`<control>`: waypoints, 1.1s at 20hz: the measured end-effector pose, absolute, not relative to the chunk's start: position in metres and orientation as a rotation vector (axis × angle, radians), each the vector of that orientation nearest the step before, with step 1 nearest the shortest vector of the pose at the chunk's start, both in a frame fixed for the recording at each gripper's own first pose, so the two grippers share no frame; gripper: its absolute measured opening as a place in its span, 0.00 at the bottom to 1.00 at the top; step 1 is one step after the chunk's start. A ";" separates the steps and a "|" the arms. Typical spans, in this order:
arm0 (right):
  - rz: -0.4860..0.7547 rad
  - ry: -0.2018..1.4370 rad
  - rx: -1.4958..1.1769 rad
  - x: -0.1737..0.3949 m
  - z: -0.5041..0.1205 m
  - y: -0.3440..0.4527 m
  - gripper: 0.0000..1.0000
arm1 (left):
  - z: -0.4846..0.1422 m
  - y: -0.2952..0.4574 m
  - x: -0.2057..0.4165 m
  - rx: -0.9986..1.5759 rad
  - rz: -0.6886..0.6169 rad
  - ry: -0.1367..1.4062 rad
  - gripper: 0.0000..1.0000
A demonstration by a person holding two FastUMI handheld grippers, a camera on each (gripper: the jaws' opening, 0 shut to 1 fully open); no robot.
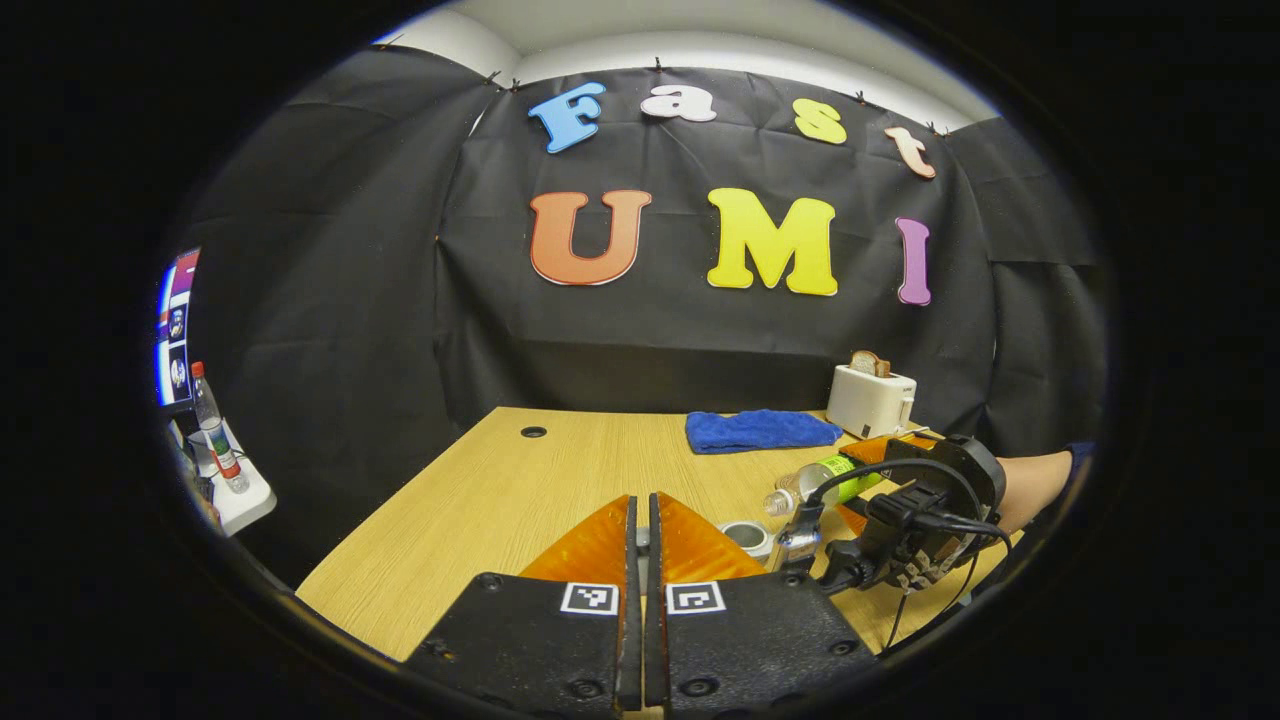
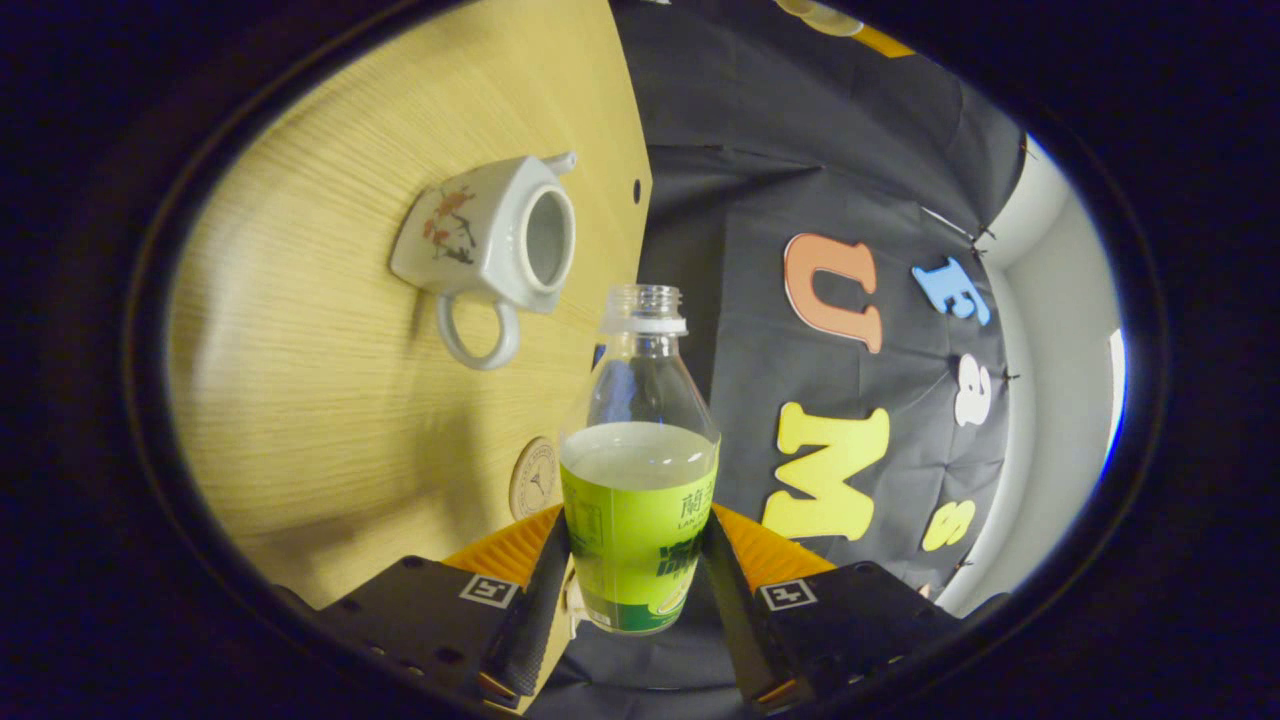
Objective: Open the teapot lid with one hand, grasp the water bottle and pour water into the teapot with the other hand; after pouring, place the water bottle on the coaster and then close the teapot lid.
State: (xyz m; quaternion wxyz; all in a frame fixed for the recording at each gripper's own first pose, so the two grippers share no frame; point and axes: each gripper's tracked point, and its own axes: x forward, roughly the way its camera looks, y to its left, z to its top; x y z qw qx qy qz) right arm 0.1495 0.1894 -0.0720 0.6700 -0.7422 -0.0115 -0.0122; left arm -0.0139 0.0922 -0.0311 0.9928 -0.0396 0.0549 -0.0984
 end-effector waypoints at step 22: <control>-0.144 -0.256 -2.021 0.142 -0.031 0.222 0.74 | -0.032 0.106 -0.012 -0.095 -0.177 0.116 0.04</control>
